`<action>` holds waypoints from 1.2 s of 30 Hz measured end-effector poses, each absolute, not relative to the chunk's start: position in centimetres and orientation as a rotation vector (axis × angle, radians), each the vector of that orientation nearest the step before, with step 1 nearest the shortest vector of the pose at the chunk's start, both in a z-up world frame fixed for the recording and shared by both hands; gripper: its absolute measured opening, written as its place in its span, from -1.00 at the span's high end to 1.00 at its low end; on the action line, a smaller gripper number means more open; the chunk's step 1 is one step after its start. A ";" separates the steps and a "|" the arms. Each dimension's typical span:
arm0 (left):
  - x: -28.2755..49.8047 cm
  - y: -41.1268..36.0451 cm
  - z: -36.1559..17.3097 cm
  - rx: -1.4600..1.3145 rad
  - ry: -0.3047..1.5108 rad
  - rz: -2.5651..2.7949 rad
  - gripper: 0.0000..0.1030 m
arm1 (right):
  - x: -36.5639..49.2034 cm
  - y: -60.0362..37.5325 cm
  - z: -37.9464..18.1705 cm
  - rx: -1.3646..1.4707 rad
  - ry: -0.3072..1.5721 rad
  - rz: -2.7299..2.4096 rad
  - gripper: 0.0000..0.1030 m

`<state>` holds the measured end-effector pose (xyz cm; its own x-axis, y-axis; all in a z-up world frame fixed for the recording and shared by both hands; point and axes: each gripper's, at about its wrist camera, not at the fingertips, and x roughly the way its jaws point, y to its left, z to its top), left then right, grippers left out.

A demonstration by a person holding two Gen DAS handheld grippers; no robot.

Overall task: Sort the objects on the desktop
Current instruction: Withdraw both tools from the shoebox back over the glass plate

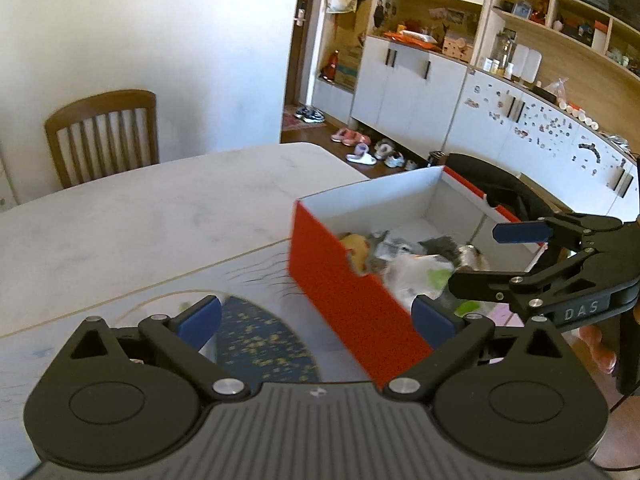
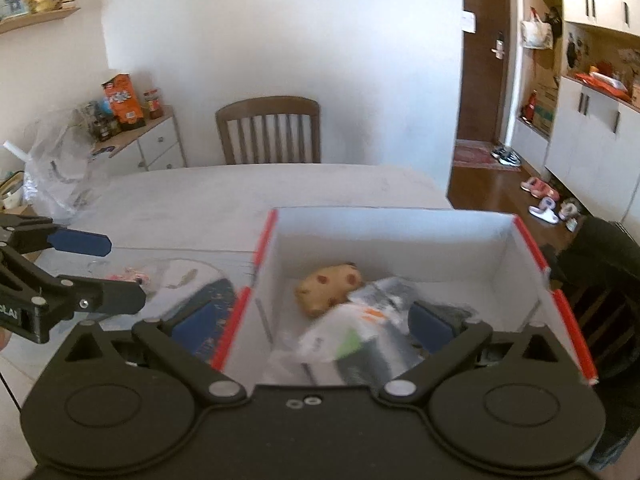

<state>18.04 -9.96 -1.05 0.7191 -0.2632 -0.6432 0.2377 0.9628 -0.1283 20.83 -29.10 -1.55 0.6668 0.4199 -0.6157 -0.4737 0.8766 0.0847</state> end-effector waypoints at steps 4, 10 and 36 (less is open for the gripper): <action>17.2 -7.3 -1.3 -0.056 0.715 -0.250 -0.98 | 20.5 -26.5 -1.0 -0.112 0.662 0.538 -0.99; 16.2 -3.5 -2.2 -0.066 0.723 -0.200 -0.98 | 20.4 -22.5 -1.4 -0.129 0.675 0.569 -0.99; 16.6 5.9 -10.2 -0.058 0.807 -0.101 -0.98 | 22.7 -9.9 -6.6 -0.207 0.753 0.671 -0.97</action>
